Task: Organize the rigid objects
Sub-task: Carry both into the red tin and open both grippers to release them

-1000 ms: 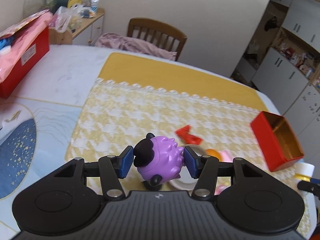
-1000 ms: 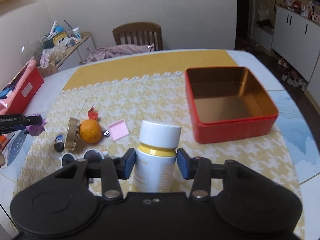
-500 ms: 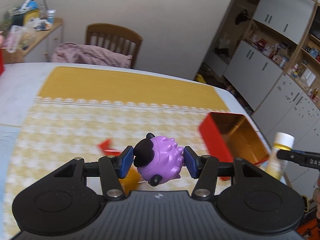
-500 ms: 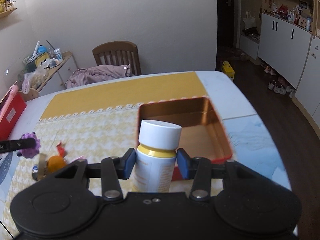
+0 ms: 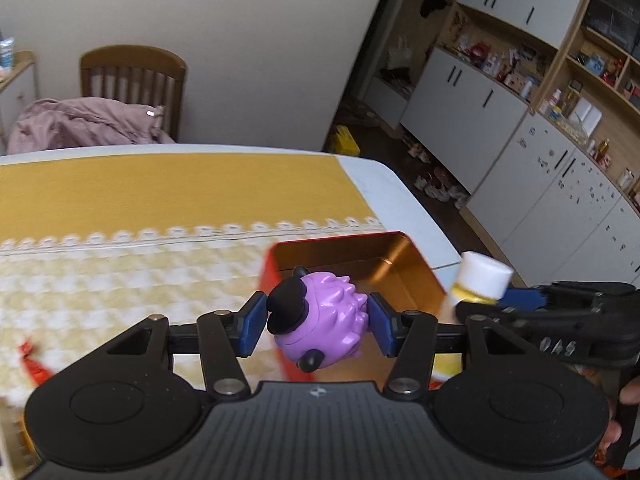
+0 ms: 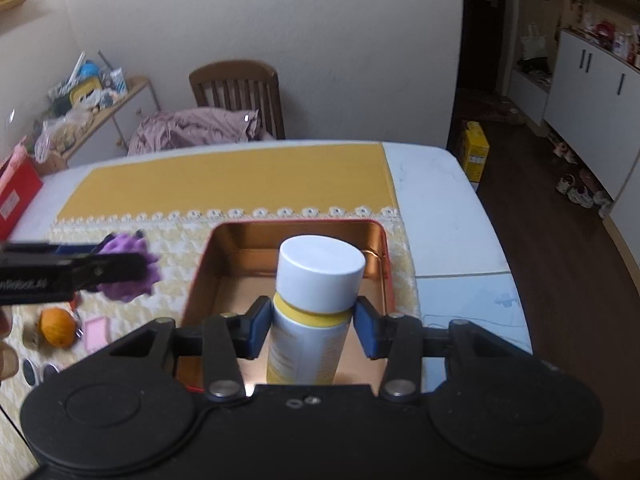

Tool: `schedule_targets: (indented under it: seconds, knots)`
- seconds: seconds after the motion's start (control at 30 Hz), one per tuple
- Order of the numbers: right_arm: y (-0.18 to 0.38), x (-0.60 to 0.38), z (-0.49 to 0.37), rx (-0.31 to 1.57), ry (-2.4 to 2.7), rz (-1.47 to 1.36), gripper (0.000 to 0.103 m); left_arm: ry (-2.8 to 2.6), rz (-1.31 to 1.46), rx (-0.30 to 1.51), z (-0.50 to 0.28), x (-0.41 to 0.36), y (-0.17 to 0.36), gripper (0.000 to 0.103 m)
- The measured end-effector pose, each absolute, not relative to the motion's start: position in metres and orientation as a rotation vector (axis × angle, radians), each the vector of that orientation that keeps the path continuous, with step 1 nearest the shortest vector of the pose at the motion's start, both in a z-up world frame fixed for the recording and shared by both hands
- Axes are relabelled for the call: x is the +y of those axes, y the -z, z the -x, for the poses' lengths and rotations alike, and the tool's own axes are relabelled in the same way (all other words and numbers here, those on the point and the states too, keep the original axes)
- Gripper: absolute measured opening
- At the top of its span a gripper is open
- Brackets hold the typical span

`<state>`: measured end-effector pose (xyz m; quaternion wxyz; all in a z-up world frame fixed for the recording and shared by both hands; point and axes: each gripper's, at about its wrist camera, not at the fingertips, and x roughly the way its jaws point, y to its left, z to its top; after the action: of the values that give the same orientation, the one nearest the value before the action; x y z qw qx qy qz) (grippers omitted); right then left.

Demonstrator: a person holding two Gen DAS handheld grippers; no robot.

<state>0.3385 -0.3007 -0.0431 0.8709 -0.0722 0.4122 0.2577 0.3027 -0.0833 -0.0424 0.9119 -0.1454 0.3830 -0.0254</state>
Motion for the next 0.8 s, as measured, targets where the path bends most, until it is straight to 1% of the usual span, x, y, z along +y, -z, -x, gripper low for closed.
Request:
schedule_targets:
  seconds: [0.27,0.57,0.8]
  knots:
    - [0.071,-0.291,-0.365,0.942,-0.626,0.208,0.043,0.027,0.257,0.878,-0.354,-0.121,0.072,0.054]
    - [0.092,-0.285,-0.387,0.958,-0.668,0.281,0.043,-0.014,0.229,0.953,-0.394,-0.132,0.100,0.054]
    - [0.107,-0.283,-0.398,0.989,-0.676,0.282,0.043,-0.021,0.219,0.988,-0.411,-0.137,0.115,0.054]
